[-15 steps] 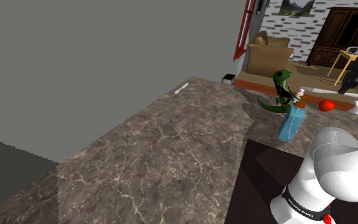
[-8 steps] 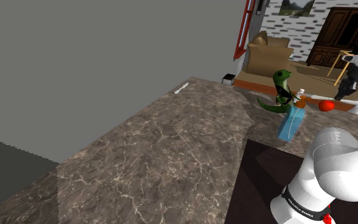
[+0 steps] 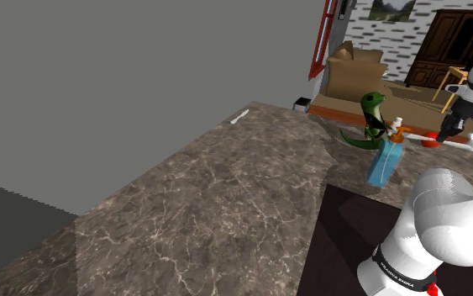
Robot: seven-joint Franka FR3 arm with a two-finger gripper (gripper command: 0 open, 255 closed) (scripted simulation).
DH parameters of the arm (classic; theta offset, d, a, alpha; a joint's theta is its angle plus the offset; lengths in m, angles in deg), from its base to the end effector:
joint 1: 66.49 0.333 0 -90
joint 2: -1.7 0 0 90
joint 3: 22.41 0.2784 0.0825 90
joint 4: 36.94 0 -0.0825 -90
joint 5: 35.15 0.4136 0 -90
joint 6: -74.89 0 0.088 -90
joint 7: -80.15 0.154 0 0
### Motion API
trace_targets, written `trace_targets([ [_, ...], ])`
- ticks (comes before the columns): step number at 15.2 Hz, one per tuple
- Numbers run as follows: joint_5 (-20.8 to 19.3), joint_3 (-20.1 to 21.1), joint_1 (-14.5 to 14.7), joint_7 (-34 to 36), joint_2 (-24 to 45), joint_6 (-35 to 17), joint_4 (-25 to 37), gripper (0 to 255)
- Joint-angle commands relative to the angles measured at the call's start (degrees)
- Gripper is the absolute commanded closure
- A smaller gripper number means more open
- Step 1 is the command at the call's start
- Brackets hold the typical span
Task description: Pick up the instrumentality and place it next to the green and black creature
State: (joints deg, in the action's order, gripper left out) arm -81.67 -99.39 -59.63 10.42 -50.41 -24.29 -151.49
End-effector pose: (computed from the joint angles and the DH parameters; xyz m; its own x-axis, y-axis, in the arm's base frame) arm 0.0457 -0.5618 0.3847 0.9694 0.2289 0.0887 0.2264 -0.9733 0.0378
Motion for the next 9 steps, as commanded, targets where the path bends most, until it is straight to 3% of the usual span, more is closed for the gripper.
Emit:
trace_targets([
  [1, -0.71, -0.98, 0.21, 0.29, -0.31, -1.18, -0.98, 255],
  [9, -3.76, -4.96, 0.75, 1.30, -1.55, -5.57, -4.41, 255],
])
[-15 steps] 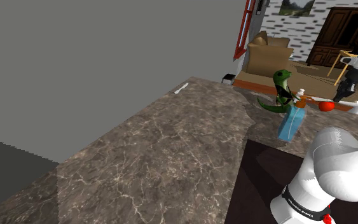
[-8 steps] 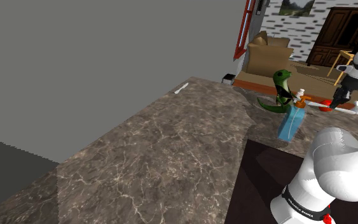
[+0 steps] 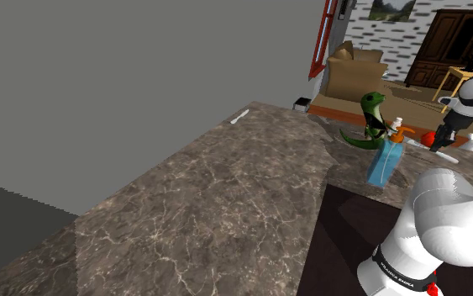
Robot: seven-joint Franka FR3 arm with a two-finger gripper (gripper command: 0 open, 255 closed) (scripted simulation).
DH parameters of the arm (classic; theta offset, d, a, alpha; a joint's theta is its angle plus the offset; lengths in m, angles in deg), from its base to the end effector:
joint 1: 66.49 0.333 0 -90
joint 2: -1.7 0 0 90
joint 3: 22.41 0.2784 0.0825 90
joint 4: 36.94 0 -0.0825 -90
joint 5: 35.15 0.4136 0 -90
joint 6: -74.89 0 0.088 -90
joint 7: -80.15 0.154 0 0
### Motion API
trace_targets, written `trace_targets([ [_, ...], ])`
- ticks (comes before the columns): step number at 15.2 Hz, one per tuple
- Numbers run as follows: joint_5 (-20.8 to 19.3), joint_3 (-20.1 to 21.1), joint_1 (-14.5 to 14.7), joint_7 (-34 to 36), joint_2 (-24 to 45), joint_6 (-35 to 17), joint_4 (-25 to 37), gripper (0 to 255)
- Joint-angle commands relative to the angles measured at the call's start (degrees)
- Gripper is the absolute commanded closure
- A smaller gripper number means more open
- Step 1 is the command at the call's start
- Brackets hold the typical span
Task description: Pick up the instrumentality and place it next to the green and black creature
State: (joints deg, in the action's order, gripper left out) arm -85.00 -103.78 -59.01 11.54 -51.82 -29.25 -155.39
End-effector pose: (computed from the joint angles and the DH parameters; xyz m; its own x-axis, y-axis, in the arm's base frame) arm 0.0471 -0.5613 0.3358 0.9693 0.2292 0.0891 0.2266 -0.9732 0.0382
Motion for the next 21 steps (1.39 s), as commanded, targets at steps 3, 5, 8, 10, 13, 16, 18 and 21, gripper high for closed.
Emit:
trace_targets([
  [3, -1.64, -2.22, 0.49, 0.57, -0.57, -2.23, -1.59, 255],
  [5, -2.48, -3.36, 0.79, 0.84, -0.86, -3.30, -2.24, 255],
  [8, -3.17, -4.35, 1.05, 1.05, -1.08, -4.20, -2.75, 255],
  [10, -3.15, -4.35, 1.05, 1.04, -1.06, -4.21, -2.75, 255],
  [13, -3.13, -4.36, 1.05, 1.03, -1.03, -4.24, -2.75, 255],
  [16, -3.12, -4.33, 0.99, 1.03, -1.02, -4.24, -2.80, 0],
  [18, -3.13, -4.33, 0.98, 1.05, -1.02, -4.26, -2.83, 0],
  [21, -2.07, -2.88, 0.48, 0.57, -0.68, -2.90, -2.02, 0],
])
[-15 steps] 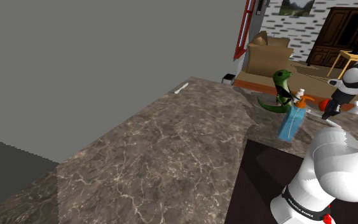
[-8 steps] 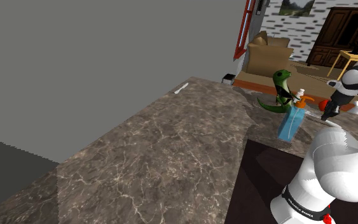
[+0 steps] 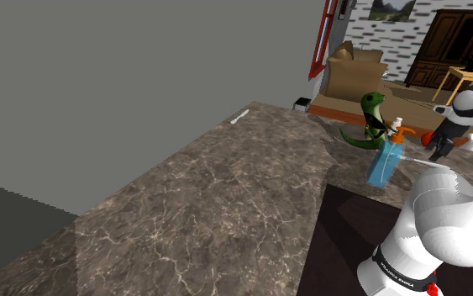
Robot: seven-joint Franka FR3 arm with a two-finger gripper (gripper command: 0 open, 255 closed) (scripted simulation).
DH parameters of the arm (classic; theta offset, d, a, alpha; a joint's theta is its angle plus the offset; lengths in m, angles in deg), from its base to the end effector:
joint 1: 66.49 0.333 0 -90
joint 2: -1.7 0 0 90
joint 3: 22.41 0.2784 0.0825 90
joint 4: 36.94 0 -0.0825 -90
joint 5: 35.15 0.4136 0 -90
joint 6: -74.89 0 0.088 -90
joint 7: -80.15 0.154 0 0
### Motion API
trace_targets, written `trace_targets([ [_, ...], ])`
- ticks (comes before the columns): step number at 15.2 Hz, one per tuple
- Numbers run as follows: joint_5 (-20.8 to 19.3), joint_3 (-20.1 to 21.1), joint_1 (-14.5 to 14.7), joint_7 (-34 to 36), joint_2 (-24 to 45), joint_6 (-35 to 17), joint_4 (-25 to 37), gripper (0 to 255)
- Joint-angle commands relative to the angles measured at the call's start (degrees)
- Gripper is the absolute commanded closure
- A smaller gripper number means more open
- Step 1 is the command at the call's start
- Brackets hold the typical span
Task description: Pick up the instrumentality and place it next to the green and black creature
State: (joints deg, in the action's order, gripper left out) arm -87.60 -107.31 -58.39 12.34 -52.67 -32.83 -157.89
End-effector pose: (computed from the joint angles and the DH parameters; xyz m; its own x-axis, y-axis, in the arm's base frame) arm 0.0475 -0.5593 0.2999 0.9691 0.2300 0.0887 0.2274 -0.9731 0.0379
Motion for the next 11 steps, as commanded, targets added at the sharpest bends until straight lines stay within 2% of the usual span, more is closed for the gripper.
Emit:
trace_targets([
  [1, 1.55, 2.08, -0.64, -0.67, 0.50, 2.04, 1.30, 0],
  [3, 3.28, 4.50, -1.38, -1.45, 1.09, 4.51, 2.96, 0],
  [11, 3.26, 4.50, -1.37, -1.44, 1.07, 4.51, 2.95, 0],
])
